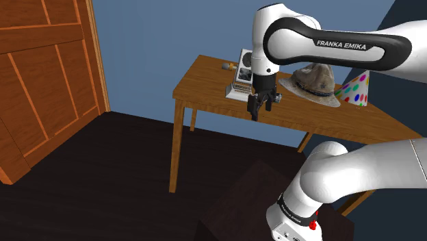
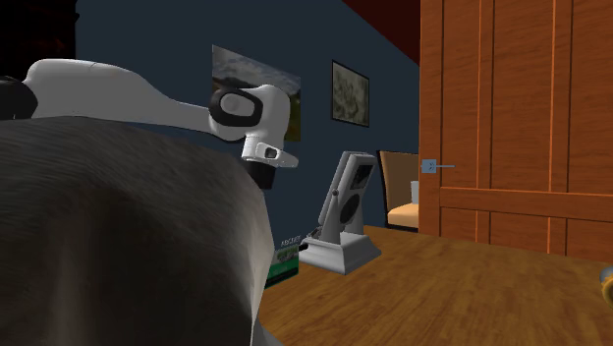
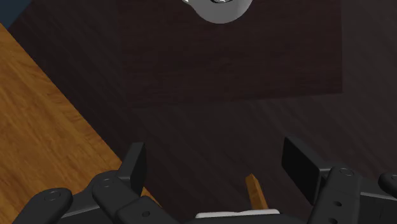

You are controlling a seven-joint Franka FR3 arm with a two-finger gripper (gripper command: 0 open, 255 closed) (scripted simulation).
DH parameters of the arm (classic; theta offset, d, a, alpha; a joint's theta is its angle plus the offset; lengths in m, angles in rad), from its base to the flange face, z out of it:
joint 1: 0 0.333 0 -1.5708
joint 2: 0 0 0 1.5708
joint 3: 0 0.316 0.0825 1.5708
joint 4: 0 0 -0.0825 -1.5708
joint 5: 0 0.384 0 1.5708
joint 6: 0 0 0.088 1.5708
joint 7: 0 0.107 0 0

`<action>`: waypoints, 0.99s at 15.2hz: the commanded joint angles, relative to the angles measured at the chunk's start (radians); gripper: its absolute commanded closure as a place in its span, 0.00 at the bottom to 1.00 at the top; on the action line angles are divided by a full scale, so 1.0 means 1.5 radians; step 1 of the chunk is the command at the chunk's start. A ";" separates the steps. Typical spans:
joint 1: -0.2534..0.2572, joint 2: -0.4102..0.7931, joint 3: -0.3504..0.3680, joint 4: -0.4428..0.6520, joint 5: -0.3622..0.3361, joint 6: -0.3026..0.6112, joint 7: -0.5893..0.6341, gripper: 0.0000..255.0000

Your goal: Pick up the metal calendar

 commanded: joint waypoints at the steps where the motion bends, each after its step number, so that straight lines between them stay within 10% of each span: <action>1: 0.000 0.000 0.000 0.000 0.000 0.000 0.000 0.00; 15: 0.007 0.269 -0.222 0.428 0.073 -0.134 -0.314 0.00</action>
